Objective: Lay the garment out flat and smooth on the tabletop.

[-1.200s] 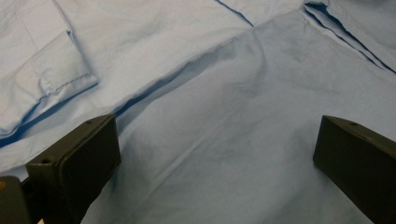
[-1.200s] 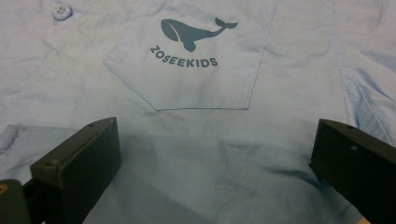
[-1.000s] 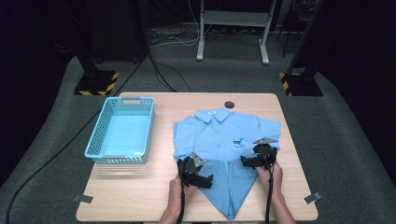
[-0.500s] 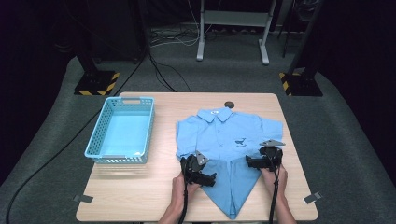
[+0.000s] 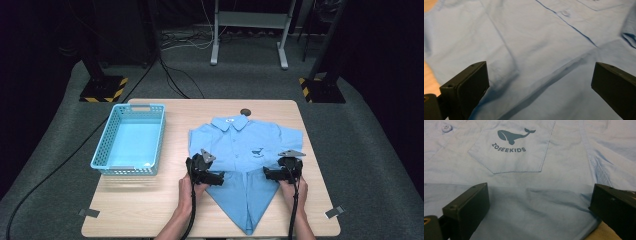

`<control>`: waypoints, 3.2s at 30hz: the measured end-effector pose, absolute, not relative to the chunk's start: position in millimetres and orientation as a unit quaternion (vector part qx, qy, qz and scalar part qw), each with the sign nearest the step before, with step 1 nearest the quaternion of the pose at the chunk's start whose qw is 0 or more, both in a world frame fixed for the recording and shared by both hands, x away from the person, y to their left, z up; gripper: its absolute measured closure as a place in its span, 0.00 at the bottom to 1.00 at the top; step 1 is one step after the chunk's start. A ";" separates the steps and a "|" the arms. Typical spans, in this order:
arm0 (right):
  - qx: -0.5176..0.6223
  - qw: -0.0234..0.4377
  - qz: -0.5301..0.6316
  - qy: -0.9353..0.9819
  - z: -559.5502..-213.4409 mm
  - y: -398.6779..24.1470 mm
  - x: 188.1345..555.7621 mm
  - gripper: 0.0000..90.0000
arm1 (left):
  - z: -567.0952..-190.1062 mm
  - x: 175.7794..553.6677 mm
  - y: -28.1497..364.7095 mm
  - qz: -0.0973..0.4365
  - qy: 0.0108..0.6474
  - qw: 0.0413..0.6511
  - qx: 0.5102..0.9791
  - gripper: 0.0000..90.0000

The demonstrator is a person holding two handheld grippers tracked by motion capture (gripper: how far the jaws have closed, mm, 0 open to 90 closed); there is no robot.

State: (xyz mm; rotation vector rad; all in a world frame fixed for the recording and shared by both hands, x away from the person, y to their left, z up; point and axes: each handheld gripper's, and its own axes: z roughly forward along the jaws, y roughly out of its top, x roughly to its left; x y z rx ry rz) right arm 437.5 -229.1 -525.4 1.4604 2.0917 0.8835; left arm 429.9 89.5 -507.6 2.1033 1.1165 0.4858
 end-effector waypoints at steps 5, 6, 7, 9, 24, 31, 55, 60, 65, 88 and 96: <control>0.527 0.219 0.319 0.756 -525.4 -229.2 437.5 0.02 | -506.3 455.3 98.0 0.175 0.453 0.332 0.808 0.05; 0.527 0.219 0.319 0.756 -525.4 -229.2 437.5 0.02 | -506.5 459.2 99.4 0.177 0.456 0.328 0.808 0.06; 0.527 0.219 0.320 0.756 -525.4 -229.2 437.5 0.02 | -507.3 463.0 100.5 0.176 0.458 0.325 0.808 0.07; 0.528 0.219 0.320 0.756 -525.4 -229.2 437.5 0.02 | -509.5 470.3 103.0 0.169 0.465 0.317 0.809 0.09; 0.527 0.219 0.320 0.756 -525.5 -229.3 437.4 0.02 | -513.8 474.7 112.3 0.188 0.476 0.315 0.800 0.40; 0.528 0.220 0.320 0.756 -525.5 -229.3 437.4 0.02 | -513.0 472.5 111.4 0.190 0.469 0.322 0.800 0.59; 0.528 0.220 0.320 0.755 -525.5 -229.5 437.2 0.02 | -516.9 465.7 119.4 0.224 0.475 0.335 0.782 0.94; 0.528 0.220 0.320 0.755 -525.5 -229.5 437.2 0.02 | -513.0 463.5 124.6 0.236 0.479 0.342 0.773 0.94; 0.528 0.220 0.321 0.755 -525.5 -229.6 437.2 0.02 | -508.2 461.0 132.8 0.252 0.485 0.347 0.762 0.94; 0.528 0.220 0.321 0.755 -525.5 -229.6 437.1 0.02 | -515.0 443.1 167.7 0.312 0.530 0.315 0.722 0.90; 0.528 0.220 0.321 0.754 -525.5 -229.5 436.9 0.02 | -517.2 432.8 170.9 0.327 0.542 0.296 0.715 0.76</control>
